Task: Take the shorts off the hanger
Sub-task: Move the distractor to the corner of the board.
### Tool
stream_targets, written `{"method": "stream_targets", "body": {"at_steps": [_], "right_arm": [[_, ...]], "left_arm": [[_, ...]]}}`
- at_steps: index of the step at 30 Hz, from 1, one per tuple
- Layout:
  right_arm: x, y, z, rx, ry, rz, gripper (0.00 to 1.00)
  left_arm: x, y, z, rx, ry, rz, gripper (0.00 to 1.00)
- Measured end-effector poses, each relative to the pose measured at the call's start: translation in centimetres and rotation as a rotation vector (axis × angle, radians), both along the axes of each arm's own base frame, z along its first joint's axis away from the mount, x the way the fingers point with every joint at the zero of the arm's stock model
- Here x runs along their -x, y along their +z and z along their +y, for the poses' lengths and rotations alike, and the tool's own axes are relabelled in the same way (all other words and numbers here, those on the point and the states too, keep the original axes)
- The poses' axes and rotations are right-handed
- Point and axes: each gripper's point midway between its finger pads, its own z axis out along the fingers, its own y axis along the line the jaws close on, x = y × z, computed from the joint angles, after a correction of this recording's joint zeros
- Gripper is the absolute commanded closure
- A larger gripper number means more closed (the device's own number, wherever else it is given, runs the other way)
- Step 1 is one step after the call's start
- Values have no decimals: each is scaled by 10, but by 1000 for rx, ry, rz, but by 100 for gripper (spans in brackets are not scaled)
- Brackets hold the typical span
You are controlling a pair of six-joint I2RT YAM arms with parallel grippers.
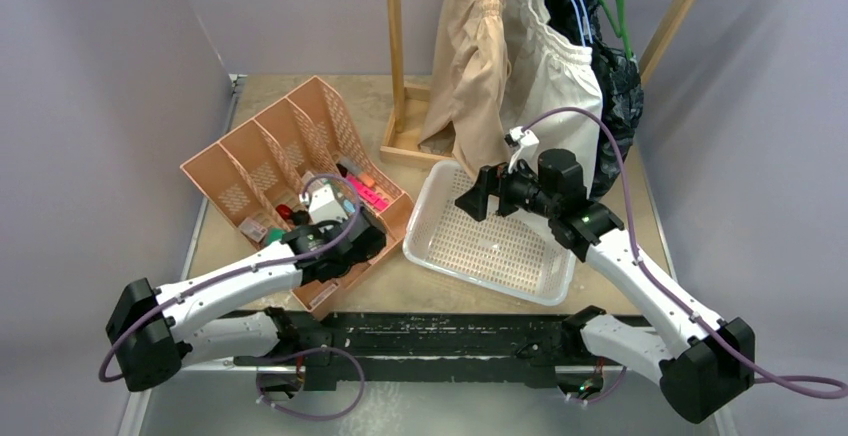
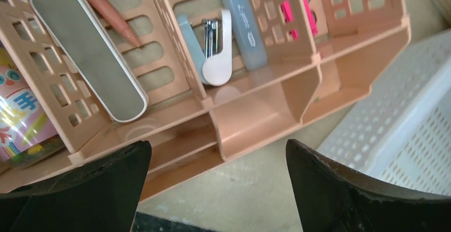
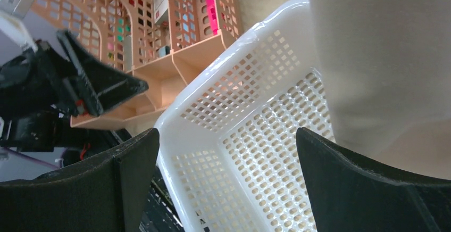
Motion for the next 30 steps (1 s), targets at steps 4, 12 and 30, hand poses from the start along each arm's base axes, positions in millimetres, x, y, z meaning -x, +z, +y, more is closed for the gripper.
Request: {"method": "stream_targets", "body": {"at_steps": [4,12,30], "right_arm": [[3,1,3,-12,23,5,1],[7,7,1,-19,22,-10,0],[10,8,0,-17,27,-5,0]], "left_arm": [[-21,2,21,-25,53,9,1],[-49,-7,53,-126,99,80,0],[-116,12,129,-140,238,110,0]]}}
